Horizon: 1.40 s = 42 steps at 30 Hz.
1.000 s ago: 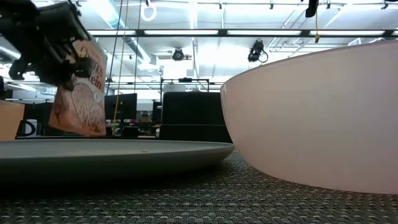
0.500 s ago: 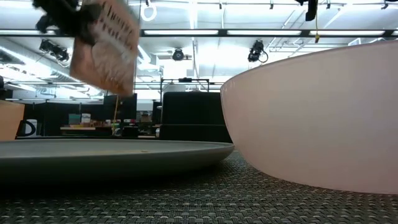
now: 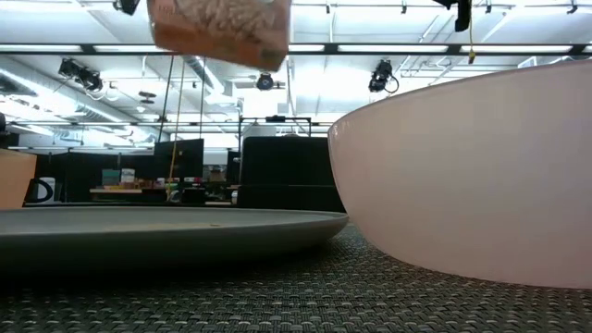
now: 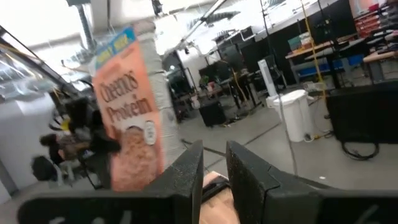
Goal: Arrange a breakfast setting
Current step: Pour the cereal into the orange bowl
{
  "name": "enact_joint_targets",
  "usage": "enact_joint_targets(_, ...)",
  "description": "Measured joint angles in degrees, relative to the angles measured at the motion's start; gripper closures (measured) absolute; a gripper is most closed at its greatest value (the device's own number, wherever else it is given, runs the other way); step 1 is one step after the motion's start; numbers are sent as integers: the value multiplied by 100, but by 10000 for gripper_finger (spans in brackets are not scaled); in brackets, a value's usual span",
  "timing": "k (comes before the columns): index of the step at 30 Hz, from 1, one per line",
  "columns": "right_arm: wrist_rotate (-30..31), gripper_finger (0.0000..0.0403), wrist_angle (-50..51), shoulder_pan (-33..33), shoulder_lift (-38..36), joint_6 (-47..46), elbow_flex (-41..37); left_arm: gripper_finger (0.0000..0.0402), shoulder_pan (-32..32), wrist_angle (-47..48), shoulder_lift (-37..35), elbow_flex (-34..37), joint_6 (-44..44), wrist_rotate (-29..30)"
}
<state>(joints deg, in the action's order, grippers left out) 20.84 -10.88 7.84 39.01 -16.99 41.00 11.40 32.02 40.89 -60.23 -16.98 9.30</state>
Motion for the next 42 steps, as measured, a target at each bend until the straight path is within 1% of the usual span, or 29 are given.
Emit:
enact_joint_targets(3, -34, 325, 679, 104, 38, 8, 330, 391, 0, 29, 339, -328, -131, -440)
enact_joint_targets(7, -305, 325, 1591, 231, 76, -100, 730, 391, 2, 332, 896, -872, -70, -1173)
enact_joint_targets(10, -436, 325, 2197, 293, 108, -237, 885, 391, 0, 897, 1333, -1310, 58, -1729)
enact_joint_targets(14, -489, 325, 2652, 297, 113, -532, 912, 391, -2, 1982, 1909, -1894, 295, -2448)
enact_joint_targets(17, -782, 325, 2824, 299, 115, -735, 915, 391, -2, 2542, 2282, -2240, 545, -2731)
enact_joint_targets(24, -1619, 325, 3314, 279, 178, -1249, 915, 391, -17, 3455, 2923, -2921, 1059, -3285)
enact_joint_targets(27, -1928, 325, 3515, 266, 212, -1473, 915, 391, -163, 3696, 3135, -3100, 1252, -3339)
enact_joint_targets(31, -2004, 327, 3404, 125, 241, -1715, 931, 391, -491, 3806, 3329, -3114, 1566, -3312)
enact_joint_targets(36, -1897, 337, 3483, -145, 500, -1700, 1364, 391, -946, 3825, 3641, -3114, 1616, -3309)
enact_joint_targets(40, -1716, 347, 3520, -464, 867, -1635, 1788, 391, -1286, 4036, 3854, -3114, 1626, -3271)
enact_joint_targets(42, -1605, 351, 3490, -675, 1126, -1598, 2029, 391, -1417, 4180, 3914, -3114, 1637, -3146)
